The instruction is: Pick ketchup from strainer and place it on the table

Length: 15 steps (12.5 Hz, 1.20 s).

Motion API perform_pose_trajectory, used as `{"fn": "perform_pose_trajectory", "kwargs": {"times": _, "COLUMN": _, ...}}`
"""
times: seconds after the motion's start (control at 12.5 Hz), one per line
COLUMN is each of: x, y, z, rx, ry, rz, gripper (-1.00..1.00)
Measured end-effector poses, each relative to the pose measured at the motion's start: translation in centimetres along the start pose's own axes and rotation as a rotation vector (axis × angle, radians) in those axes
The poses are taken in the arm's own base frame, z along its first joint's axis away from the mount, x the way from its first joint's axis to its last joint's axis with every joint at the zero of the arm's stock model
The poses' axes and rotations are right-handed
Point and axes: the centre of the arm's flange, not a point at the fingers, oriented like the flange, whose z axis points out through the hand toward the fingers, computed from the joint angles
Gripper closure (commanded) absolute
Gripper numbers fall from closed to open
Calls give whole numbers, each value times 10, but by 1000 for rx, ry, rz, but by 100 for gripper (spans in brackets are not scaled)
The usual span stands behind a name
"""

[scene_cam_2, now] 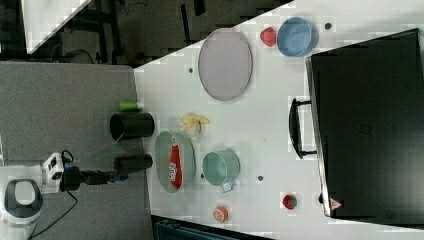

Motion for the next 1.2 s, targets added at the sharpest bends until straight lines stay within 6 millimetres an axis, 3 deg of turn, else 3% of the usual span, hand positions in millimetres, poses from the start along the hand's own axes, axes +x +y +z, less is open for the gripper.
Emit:
{"fn": "perform_pose_trajectory", "kwargs": {"times": 0.16, "x": -17, "y": -29, "z": 24, "rx": 56, "ry": 46, "rz": -61, "gripper": -100}}
{"fn": "perform_pose_trajectory", "kwargs": {"times": 0.32, "x": -27, "y": -46, "z": 61, "rx": 97, "ry": 95, "rz": -120, "gripper": -100}}
{"fn": "perform_pose_trajectory", "kwargs": {"times": 0.56, "x": -37, "y": -45, "z": 131, "rx": 107, "ry": 107, "rz": -164, "gripper": -100}}
{"fn": "perform_pose_trajectory", "kwargs": {"times": 0.8, "x": -23, "y": -41, "z": 187, "rx": 168, "ry": 67, "rz": -157, "gripper": -100}}
{"fn": "perform_pose_trajectory", "kwargs": {"times": 1.2, "x": -7, "y": -33, "z": 253, "rx": 216, "ry": 2, "rz": -107, "gripper": -100}}
